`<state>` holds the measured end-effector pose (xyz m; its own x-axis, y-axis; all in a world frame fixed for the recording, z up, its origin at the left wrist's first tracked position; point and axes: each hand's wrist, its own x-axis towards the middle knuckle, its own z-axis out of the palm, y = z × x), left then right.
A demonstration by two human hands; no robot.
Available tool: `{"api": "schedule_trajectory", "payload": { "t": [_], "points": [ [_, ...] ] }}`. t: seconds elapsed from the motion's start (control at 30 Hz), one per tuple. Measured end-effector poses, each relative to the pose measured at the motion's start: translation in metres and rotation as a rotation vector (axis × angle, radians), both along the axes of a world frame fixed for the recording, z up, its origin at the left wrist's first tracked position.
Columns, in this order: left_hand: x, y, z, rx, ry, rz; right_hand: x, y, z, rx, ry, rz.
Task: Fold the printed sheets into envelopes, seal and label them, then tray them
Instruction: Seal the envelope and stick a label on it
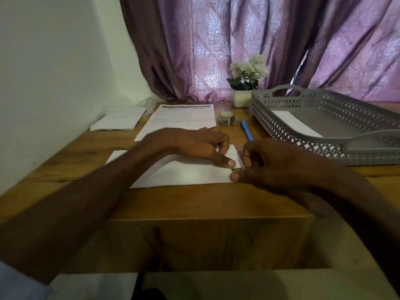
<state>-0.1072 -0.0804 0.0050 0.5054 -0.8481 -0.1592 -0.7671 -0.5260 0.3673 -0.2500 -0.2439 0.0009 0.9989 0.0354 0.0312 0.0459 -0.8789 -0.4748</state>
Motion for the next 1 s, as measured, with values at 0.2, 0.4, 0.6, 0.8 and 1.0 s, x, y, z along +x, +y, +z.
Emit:
{"api": "schedule_trajectory", "payload": {
  "t": [0.2,0.4,0.6,0.8,1.0],
  "points": [
    [0.001,0.002,-0.001,0.001,0.002,-0.006,0.002,-0.003,0.000,0.061,-0.028,-0.019],
    [0.000,0.001,-0.002,-0.005,0.010,-0.002,0.000,-0.007,0.004,0.069,0.024,0.008],
    [0.000,0.003,0.000,0.027,-0.033,-0.028,0.002,-0.004,0.003,0.088,-0.015,-0.102],
    [-0.001,0.003,0.000,0.029,-0.031,-0.019,0.007,0.003,0.006,0.051,0.013,-0.143],
    [-0.003,0.003,0.002,0.043,-0.024,-0.014,0.008,0.003,0.000,0.036,-0.031,-0.162]
  ]
}}
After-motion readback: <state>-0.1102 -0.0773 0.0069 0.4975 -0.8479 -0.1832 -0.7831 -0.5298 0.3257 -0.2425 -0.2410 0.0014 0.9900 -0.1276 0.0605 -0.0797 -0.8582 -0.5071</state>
